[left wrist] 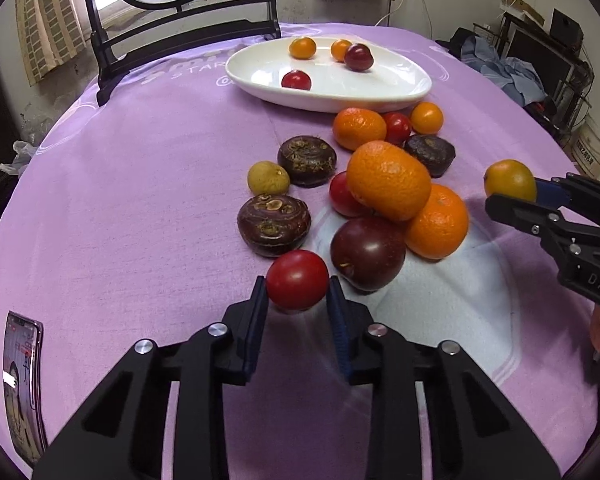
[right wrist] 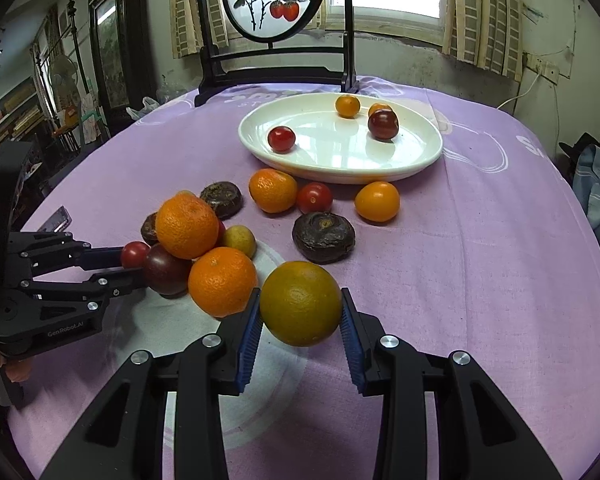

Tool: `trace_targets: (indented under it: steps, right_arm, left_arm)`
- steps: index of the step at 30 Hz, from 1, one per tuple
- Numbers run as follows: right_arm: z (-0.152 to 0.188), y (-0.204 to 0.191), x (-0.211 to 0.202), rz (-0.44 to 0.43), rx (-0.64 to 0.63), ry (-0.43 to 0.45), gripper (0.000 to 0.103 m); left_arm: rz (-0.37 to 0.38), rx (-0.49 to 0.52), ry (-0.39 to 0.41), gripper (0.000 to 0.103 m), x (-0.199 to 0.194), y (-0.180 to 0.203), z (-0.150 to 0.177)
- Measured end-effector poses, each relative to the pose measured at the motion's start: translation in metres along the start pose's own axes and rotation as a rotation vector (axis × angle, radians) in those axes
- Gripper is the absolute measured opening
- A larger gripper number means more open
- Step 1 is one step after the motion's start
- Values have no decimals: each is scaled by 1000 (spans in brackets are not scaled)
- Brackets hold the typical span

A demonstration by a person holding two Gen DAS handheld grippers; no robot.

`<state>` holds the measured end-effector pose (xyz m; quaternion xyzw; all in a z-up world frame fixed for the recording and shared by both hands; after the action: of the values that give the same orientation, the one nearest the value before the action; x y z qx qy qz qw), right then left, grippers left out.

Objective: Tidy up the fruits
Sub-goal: 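Carry both fruits over the white plate and open both tools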

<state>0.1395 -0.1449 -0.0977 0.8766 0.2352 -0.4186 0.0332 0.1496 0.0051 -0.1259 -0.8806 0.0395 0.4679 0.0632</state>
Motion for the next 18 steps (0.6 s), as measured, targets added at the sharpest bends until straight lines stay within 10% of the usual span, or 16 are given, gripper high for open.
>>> trace_targets:
  steps: [10, 18]
  right_arm:
    - [-63, 17, -49, -26, 59, 184, 38]
    - [-114, 55, 12, 53, 53, 154, 38]
  left_arm:
    - [71, -18, 175, 30, -55, 15, -91]
    - [43, -99, 98, 30, 25, 28, -179]
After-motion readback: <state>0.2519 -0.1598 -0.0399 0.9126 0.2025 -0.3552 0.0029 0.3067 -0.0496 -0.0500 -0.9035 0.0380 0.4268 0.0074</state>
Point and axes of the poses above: each gripper's, at about its wrist camera, not at the fingertips, and x roughly the way its jaws point, y to its right, z to its underside, the point moved 10 cm from there along x, roughly the way its jaws point, and after that the axes turned 5 degrees about -z, right-handed, at the moved point
